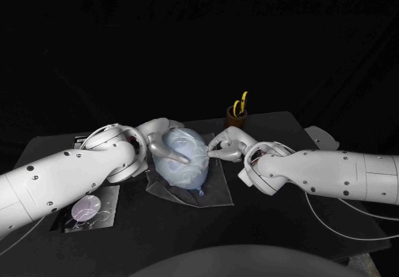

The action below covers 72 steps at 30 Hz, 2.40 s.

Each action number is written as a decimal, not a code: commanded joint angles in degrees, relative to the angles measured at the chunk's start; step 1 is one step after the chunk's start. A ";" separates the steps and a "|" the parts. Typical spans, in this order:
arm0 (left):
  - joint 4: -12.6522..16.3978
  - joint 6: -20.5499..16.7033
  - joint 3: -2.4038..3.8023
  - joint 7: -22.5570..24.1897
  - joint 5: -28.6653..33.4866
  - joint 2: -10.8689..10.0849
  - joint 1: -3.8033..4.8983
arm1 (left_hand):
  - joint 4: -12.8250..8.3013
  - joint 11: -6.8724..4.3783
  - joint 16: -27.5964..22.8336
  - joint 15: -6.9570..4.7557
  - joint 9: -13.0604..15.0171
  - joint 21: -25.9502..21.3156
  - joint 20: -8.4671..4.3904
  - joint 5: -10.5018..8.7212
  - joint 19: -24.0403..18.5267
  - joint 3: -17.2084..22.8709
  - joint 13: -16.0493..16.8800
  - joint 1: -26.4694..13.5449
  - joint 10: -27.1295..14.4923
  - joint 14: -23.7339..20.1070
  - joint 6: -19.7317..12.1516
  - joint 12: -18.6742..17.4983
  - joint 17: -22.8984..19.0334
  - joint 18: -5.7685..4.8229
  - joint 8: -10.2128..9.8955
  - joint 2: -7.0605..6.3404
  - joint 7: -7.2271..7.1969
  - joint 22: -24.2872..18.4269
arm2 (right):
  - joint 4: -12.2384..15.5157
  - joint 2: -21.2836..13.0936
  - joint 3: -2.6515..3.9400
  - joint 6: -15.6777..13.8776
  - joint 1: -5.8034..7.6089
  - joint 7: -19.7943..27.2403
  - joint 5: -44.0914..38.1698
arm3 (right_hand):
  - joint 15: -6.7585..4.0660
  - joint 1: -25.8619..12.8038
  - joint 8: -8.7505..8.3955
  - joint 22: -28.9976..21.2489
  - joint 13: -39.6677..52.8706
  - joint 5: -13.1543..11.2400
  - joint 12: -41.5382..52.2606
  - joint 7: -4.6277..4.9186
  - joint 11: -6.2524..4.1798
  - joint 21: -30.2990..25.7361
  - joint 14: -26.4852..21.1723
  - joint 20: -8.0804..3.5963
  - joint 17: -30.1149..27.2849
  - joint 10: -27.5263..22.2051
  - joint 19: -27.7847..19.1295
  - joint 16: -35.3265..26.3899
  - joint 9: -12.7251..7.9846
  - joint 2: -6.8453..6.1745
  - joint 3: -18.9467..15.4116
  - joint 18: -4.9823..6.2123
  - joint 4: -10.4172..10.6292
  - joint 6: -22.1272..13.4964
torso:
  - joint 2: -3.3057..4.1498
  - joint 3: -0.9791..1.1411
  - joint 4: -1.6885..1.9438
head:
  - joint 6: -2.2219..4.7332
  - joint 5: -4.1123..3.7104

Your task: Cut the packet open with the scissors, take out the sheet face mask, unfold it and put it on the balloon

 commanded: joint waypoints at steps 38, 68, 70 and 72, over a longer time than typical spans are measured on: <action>-0.35 0.24 -0.05 0.29 0.23 -0.06 -0.01 | 0.07 0.26 0.32 -0.04 0.06 0.06 0.13 0.14 -0.52 0.00 -0.02 0.57 -0.29 0.45 -0.57 -0.20 0.08 1.03 0.33 -0.17 7.57 -0.09 | -0.82 -2.93 -0.04 1.72 -0.14 -7.45 -2.53 | 3.35 -6.54 -4.98 -1.56 7.73 0.12 -16.00 5.19 4.33 -16.63 1.86 2.23 4.86 -0.25 -11.10 -4.40 4.33 -4.50 -2.35 2.71 2.60 -16.26 | -0.07 0.02 -0.12 | 0.54 0.21; 0.70 -3.78 -0.09 3.28 2.74 -1.15 -0.04 | 0.06 -0.21 1.29 0.56 -1.15 0.32 0.47 0.14 -0.06 0.29 0.05 1.22 -0.07 4.16 -5.32 -0.09 1.07 0.36 -1.09 -0.15 4.23 0.03 | -0.31 -1.78 0.04 0.69 7.43 5.98 6.27 | 3.29 -2.72 -4.16 -17.16 -28.15 0.64 -55.86 4.93 4.06 -41.80 -11.98 3.19 -29.09 -15.91 -19.41 -25.79 -7.93 -4.40 -5.89 5.95 10.01 -13.09 | 0.05 -0.01 0.10 | 2.85 1.91; 1.01 -4.32 -0.11 3.65 3.15 -1.42 -0.04 | 0.06 -0.19 1.31 0.58 -1.16 0.32 0.47 0.14 -0.05 0.30 0.06 1.25 -0.02 4.23 -5.36 -0.08 1.10 0.33 -1.10 -0.15 4.18 0.04 | -0.57 -1.04 0.06 1.31 7.85 5.95 5.67 | 3.12 -1.76 -4.01 -17.10 -27.49 0.56 -54.41 4.83 3.90 -41.69 -10.03 3.16 -25.63 -14.49 -19.22 -23.46 -8.23 -4.03 -5.48 6.08 9.54 -12.70 | 0.06 0.01 0.08 | 2.88 2.10; 1.39 -4.88 -0.12 4.06 3.49 -1.74 -0.05 | 0.05 -0.19 1.41 0.63 -1.17 0.36 0.45 0.14 0.02 0.39 0.09 1.39 0.25 4.51 -5.45 -0.03 1.17 0.19 -1.12 -0.14 4.13 0.05 | -0.82 -0.17 0.09 2.19 8.25 5.74 4.49 | 2.59 -0.64 -3.59 -16.14 -17.48 0.43 -40.74 4.38 3.30 -40.00 -4.46 2.66 -15.98 -7.82 -17.25 -16.31 -8.65 -3.03 -4.94 6.27 8.83 -11.23 | 0.09 0.01 0.05 | 2.89 2.23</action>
